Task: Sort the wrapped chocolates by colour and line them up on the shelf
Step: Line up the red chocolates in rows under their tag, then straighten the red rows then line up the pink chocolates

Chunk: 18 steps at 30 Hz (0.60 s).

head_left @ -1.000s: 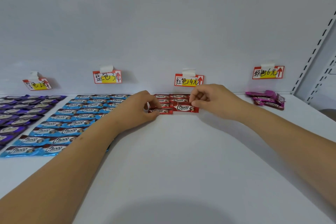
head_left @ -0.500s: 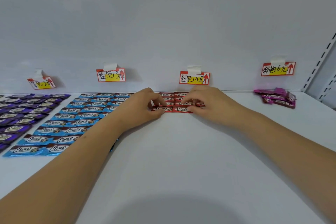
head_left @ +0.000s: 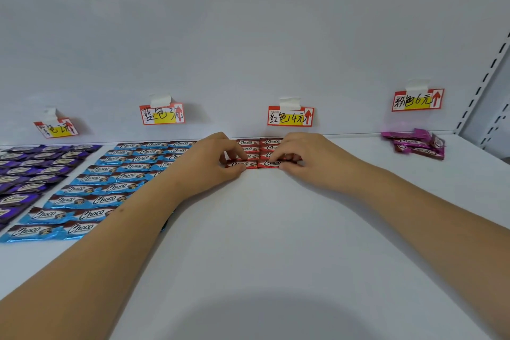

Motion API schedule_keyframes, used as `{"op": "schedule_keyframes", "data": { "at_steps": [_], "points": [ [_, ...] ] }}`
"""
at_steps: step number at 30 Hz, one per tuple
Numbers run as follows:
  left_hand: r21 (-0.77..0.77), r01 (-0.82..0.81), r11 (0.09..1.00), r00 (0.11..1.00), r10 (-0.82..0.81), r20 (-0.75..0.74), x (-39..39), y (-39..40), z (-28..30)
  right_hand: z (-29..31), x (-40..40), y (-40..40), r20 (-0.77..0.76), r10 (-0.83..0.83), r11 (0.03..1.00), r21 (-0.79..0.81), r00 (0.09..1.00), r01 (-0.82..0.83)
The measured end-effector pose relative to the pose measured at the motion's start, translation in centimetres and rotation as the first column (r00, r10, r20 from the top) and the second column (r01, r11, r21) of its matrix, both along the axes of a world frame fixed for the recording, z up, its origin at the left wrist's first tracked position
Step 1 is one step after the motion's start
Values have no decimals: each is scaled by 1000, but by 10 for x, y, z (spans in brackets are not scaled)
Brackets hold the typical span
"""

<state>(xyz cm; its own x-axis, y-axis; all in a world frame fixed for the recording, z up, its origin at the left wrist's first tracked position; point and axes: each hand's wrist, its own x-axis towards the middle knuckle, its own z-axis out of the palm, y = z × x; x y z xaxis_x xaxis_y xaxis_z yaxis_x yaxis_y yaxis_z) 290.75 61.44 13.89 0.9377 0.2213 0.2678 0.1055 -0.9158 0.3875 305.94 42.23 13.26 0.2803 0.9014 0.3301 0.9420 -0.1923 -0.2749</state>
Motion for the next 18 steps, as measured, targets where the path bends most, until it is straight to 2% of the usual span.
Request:
{"op": "schedule_keyframes", "data": {
  "at_steps": [14, 16, 18],
  "points": [
    [0, -15, 1000, 999, 15, -43, 0, -4, 4, -1, 1, 0, -18, -3, 1000, 13, 1000, 3],
    [-15, -14, 1000, 1000, 14, -1, 0, -4, 4, 6, 2, -4, -52, -10, 999, 53, 999, 13],
    [-43, -11, 999, 998, 14, 55, -3, -6, 6, 18, 8, -12, -60, -58, 985, 158, 997, 67]
  ]
}}
